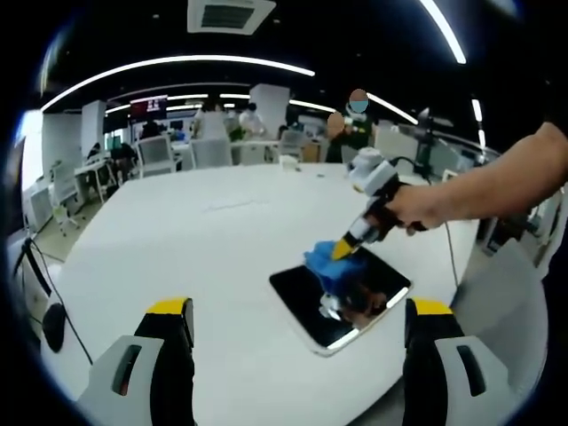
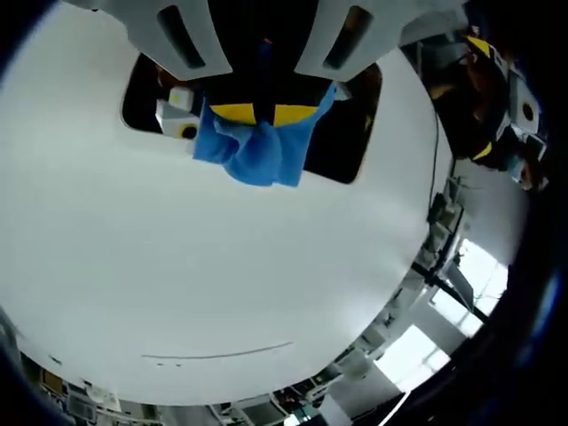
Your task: Wipe the mirror surface with the cleaning cloth until all visible marks leave the cleaned area.
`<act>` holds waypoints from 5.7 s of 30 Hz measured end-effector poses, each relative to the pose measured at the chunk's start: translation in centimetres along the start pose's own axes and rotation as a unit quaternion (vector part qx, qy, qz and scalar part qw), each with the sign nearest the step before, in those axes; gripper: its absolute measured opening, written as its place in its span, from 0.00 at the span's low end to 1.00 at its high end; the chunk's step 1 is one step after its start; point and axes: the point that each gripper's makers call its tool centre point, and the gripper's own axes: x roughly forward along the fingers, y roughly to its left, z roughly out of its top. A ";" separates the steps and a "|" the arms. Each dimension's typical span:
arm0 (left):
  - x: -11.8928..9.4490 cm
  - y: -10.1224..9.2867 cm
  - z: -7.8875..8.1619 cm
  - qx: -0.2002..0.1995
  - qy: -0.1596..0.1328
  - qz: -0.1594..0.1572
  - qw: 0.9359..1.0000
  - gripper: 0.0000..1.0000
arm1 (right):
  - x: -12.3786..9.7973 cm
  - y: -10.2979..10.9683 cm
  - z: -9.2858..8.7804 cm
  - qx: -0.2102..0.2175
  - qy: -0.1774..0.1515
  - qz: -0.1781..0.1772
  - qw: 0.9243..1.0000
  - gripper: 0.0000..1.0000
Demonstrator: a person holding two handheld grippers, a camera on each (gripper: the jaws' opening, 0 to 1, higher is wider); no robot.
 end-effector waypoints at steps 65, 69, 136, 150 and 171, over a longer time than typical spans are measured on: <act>1.3 -0.7 0.6 0.009 -0.003 -0.014 1.000 0.99 | -2.9 -0.6 -5.1 0.028 -0.081 -0.031 0.996 0.00; 1.3 -0.8 0.7 0.010 -0.003 -0.017 1.000 0.99 | -3.2 -0.2 -5.9 0.022 -0.081 -0.030 0.996 0.00; 1.7 -1.4 0.3 0.015 0.006 -0.028 0.999 0.99 | -5.1 1.8 -11.7 -0.002 -0.096 -0.022 0.995 0.01; 2.0 -1.8 0.1 0.015 0.010 -0.034 0.999 0.99 | -5.3 1.4 -11.8 0.009 -0.093 -0.015 0.996 0.01; 2.5 -2.1 0.2 0.015 0.010 -0.038 0.999 0.99 | -6.4 -0.8 -12.2 0.022 -0.092 -0.028 0.995 0.01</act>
